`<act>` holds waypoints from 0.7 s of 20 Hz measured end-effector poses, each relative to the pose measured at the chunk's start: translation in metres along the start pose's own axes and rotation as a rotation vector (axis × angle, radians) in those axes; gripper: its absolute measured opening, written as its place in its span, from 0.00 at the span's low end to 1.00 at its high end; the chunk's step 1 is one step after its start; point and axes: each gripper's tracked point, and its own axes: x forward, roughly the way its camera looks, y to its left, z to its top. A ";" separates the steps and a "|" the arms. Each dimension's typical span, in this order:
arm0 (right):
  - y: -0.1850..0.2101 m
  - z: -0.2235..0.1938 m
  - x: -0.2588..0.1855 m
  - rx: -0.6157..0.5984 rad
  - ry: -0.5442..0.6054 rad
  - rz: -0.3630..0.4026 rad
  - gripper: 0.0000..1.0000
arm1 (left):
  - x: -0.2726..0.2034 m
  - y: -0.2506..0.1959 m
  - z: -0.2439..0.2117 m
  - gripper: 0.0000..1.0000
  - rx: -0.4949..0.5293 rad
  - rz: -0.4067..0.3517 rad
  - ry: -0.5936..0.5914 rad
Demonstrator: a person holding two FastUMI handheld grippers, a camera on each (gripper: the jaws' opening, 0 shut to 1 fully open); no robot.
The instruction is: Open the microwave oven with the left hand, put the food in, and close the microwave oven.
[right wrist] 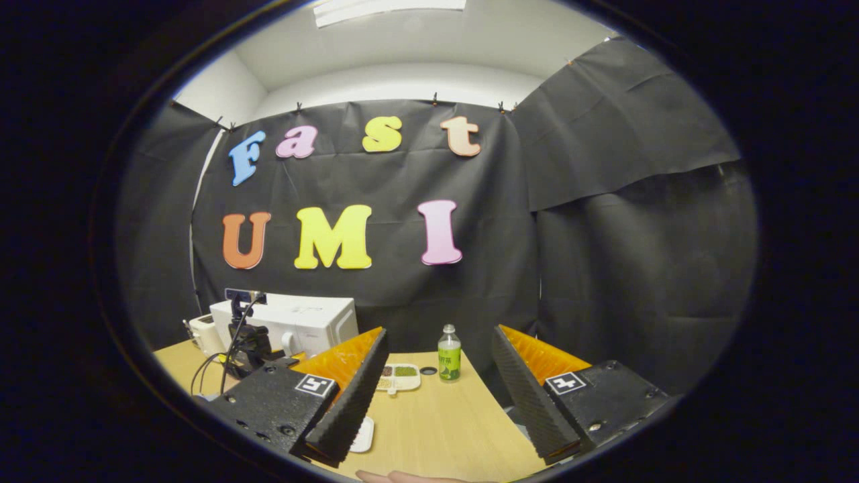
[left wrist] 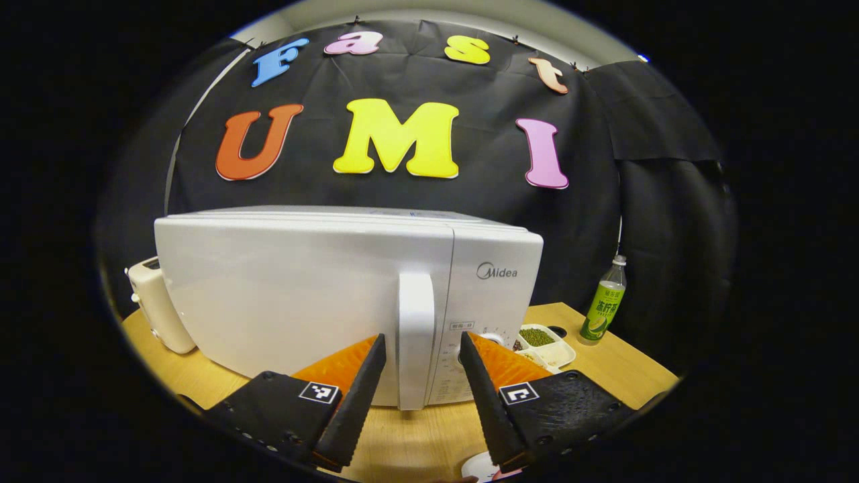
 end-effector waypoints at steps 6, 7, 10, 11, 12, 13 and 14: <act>-0.012 -0.023 0.013 0.020 0.037 -0.003 0.99 | 0.005 0.011 -0.003 0.60 0.004 0.091 -0.047; -0.015 -0.027 0.015 0.023 0.045 -0.009 0.99 | 0.005 0.011 -0.004 0.60 0.041 0.106 -0.044; -0.019 -0.036 0.020 0.041 0.066 -0.017 0.99 | 0.005 0.009 -0.009 0.57 0.079 0.099 -0.018; -0.020 -0.039 0.021 0.044 0.070 -0.018 0.99 | 0.010 0.011 -0.006 0.40 0.076 0.094 -0.024; -0.020 -0.040 0.023 0.047 0.072 -0.020 0.99 | 0.007 0.010 -0.009 0.24 0.060 0.092 -0.005; -0.019 -0.043 0.024 0.049 0.075 -0.019 0.99 | 0.007 0.009 -0.009 0.24 0.054 0.090 -0.006; -0.018 -0.044 0.025 0.050 0.079 -0.017 0.99 | 0.005 0.010 -0.009 0.24 0.060 0.094 -0.001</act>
